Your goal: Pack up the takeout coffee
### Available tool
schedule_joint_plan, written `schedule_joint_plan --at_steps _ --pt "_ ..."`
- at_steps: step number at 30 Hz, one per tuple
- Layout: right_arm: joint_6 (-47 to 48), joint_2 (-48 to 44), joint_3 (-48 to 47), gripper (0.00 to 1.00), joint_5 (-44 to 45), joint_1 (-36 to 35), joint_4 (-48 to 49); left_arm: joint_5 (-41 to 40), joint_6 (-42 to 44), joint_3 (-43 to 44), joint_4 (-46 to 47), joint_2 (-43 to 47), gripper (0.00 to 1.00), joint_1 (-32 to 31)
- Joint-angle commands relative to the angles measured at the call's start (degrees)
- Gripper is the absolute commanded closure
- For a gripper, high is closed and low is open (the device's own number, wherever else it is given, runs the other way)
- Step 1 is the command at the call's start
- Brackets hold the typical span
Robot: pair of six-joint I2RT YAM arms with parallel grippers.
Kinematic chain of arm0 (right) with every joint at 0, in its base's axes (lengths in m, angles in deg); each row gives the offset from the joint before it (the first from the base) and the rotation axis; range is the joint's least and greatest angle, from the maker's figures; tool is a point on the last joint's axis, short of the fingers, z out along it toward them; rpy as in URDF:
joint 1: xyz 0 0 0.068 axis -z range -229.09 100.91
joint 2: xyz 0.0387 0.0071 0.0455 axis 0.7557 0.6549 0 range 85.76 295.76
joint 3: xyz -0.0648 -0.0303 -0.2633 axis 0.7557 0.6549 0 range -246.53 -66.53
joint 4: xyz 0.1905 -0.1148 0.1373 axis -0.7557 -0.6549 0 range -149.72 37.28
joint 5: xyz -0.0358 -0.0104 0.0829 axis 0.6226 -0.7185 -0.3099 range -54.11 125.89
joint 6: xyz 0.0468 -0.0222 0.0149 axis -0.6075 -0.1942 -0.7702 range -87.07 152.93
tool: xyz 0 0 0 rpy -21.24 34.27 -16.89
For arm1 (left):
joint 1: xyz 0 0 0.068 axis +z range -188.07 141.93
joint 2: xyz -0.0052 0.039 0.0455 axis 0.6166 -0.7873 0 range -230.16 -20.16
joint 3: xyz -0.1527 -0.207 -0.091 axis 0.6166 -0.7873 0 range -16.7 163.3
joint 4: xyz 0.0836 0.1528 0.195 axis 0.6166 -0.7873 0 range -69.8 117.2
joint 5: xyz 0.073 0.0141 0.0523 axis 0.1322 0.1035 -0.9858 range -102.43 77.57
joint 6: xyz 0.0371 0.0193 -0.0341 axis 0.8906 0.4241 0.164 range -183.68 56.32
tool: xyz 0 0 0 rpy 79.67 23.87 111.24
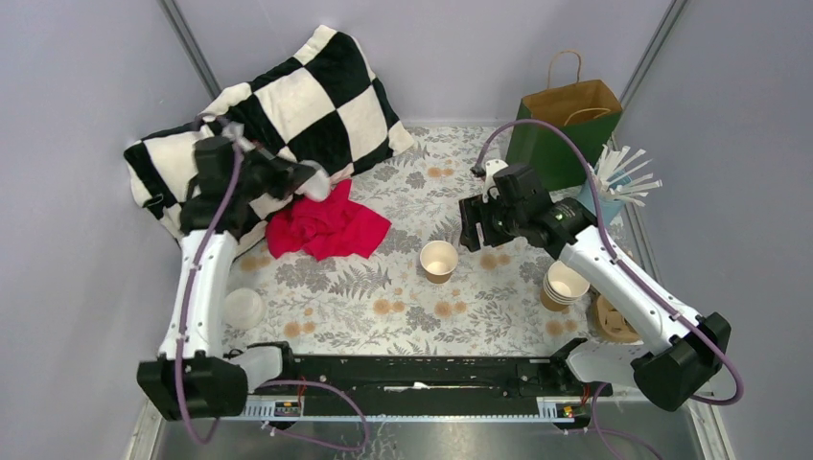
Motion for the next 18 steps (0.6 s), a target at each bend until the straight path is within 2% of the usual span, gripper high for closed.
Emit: schedule_joint_plan --at_steps 1,4,6,12,14,18 --pt "0.04 1.37 -8.44 0.22 -0.7 1.42 -3.71 13.95 -10.52 0.52 35.25 -5.66 1.0 -14.39" --pt "-2.33 2.43 -13.87 0.14 -4.71 2.82 -5.4 17.69 -17.38 -2.9 55.05 -8.6 1.0 -20.17" --pt "-4.94 2.29 -16.95 0.01 -9.15 4.16 -4.95 20.08 -26.31 -6.0 74.63 -10.59 1.0 -22.5" --pt "-16.27 1.99 -20.57 0.0 -31.82 11.44 3.19 26.16 -48.3 -8.66 113.62 -17.91 1.0 -26.47" --pt "-18.51 1.88 -22.02 0.0 -35.92 12.21 5.78 26.72 -52.99 -9.19 121.2 -19.05 1.0 -26.52" --pt "-24.39 3.97 -24.01 0.0 -43.77 12.49 10.98 29.11 -52.48 -8.22 121.13 -18.94 1.0 -28.15"
